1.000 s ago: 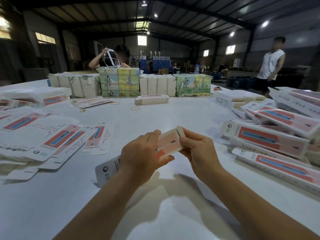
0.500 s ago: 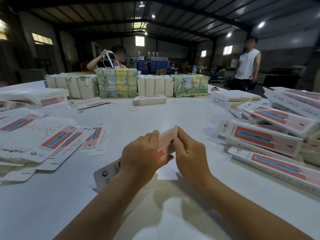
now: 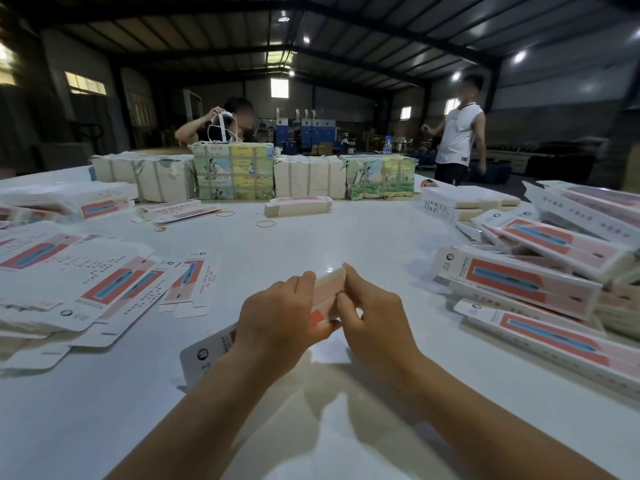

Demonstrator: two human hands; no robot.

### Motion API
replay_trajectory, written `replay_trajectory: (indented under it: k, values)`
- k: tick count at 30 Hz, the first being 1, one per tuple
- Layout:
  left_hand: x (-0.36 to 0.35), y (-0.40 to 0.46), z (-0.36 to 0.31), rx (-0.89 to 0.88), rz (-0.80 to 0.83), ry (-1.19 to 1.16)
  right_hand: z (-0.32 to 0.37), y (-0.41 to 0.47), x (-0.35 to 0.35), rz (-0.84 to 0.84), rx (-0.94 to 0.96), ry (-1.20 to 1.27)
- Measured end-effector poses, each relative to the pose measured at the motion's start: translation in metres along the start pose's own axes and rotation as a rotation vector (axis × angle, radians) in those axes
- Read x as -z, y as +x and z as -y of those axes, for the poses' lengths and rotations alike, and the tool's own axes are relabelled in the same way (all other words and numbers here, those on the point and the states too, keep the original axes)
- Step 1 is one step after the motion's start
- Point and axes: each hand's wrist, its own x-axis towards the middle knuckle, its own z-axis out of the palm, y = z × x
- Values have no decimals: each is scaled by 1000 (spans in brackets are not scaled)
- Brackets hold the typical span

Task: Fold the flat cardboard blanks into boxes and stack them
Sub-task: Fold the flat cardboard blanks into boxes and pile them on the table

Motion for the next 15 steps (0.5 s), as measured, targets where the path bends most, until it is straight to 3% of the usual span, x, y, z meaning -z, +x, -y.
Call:
replay_trajectory:
  k: [6,10,13,15]
  values:
    - [-1,1,26,83,238,5,0,3,-4,238,-148,133]
    - [-4,-2,45,69,367,-104,-7,4,-4,435,144,-223]
    - [-21,-4,54,58,460,-228,-17,5,-6,379,281,-347]
    - [-33,-2,57,54,422,-264,-21,7,-8,364,307,-390]
